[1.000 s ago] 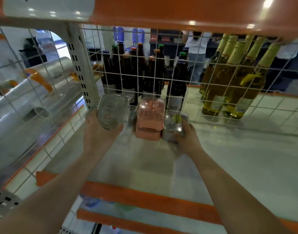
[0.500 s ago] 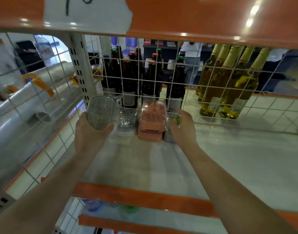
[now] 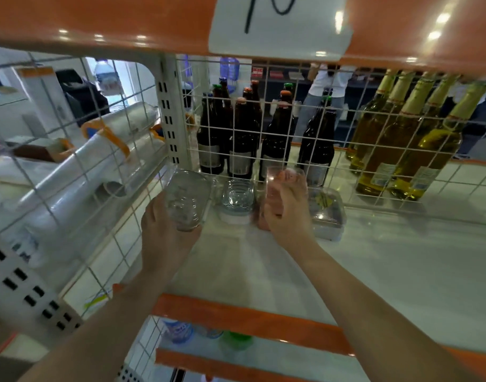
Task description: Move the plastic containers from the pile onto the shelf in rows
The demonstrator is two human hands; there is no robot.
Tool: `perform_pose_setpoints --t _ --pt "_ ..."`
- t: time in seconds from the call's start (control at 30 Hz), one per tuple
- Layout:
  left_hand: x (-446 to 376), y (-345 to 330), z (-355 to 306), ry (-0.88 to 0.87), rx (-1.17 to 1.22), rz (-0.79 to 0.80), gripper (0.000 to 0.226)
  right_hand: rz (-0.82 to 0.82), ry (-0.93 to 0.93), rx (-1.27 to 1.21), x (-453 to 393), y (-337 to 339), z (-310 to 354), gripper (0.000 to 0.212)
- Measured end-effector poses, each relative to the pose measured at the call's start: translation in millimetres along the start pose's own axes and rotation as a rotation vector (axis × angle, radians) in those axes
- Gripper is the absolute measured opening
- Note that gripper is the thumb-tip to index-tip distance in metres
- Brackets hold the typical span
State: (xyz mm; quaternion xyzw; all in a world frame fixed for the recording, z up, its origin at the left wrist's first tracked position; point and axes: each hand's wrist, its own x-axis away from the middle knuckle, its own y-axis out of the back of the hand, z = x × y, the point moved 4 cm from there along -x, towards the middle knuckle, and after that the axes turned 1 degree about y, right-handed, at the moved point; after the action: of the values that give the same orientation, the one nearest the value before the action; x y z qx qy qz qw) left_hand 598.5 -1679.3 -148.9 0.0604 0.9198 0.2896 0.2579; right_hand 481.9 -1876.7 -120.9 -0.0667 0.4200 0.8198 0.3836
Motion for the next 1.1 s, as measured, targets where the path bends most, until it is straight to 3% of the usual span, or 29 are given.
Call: perform_pose_setpoints --t 0.43,0.57,0.8,0.93,1.1 --pt "-6.5 0.1 28.3 0.274 0.212 0.106 0.094 0.029 -0.024 0.132 -5.3 -22.8 12.9 0.046" --pt "-7.1 -3.8 28.4 0.200 0.195 0.179 0.078 0.041 0.028 0.052 -8.3 -29.7 20.1 0.045" --pt "-1.7 -7.7 34.3 0.118 0.181 0.331 0.094 0.171 0.090 -0.013 -12.8 -39.2 28.0 0.047" --pt "5.6 -3.3 22.7 -0.064 0.100 0.398 0.098 0.195 0.033 -0.076 -14.4 -37.1 27.6 0.048" --pt "10.6 0.0 15.2 -0.237 0.049 0.448 0.100 0.360 -0.021 -0.191 -13.4 -39.1 29.4 0.050"
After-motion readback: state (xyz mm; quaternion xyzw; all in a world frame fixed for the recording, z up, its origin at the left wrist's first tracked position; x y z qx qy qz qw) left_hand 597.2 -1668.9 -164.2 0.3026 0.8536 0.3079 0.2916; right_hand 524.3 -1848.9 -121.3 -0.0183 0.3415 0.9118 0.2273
